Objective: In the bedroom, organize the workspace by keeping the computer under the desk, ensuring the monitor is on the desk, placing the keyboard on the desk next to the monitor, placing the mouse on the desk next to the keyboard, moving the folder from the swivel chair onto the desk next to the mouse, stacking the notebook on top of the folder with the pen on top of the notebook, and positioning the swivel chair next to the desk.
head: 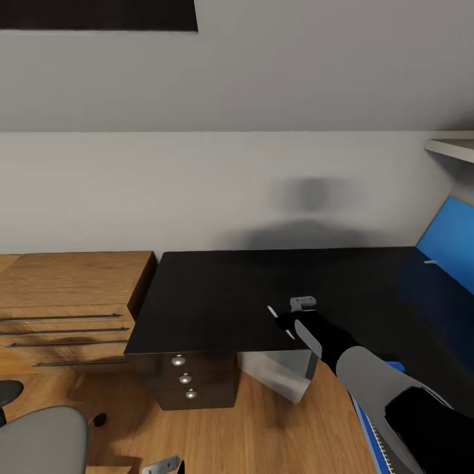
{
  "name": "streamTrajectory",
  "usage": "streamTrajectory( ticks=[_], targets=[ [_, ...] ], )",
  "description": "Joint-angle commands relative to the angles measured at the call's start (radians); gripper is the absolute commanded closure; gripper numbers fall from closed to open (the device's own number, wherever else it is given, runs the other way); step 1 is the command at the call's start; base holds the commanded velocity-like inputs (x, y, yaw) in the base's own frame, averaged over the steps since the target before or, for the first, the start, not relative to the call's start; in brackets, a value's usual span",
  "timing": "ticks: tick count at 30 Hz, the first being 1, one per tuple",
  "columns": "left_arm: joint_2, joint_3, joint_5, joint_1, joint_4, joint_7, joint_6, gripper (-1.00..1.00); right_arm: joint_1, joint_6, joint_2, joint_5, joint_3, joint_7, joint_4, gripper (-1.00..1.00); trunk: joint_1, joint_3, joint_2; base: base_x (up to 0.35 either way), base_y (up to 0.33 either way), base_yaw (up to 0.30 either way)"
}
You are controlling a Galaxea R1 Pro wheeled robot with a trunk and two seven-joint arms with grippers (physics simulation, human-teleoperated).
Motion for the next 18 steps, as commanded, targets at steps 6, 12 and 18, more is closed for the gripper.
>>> streamTrajectory(
  ticks=[6, 12, 18],
  targets=[
    [0.001, -0.008, 0.008, -0.001, 0.000, 0.009, -0.003, -1.00, -0.001, 0.002, -0.002, -0.010, 0.008, -0.007, 0.000, -1.00, 0.000, -0.002, -0.002, 0.179, 0.000, 0.000],
    [0.001, -0.006, 0.008, -0.001, 0.000, 0.010, -0.004, -1.00, 0.000, 0.002, 0.000, -0.010, 0.019, -0.006, 0.001, -1.00, 0.000, -0.002, -0.002, 0.213, 0.000, 0.000],
    [0.000, -0.004, 0.007, -0.001, 0.000, 0.013, -0.011, -1.00, 0.001, 0.002, 0.001, -0.011, 0.065, 0.025, 0.001, -1.00, 0.000, -0.002, -0.002, 0.040, 0.000, 0.000]
  ],
)
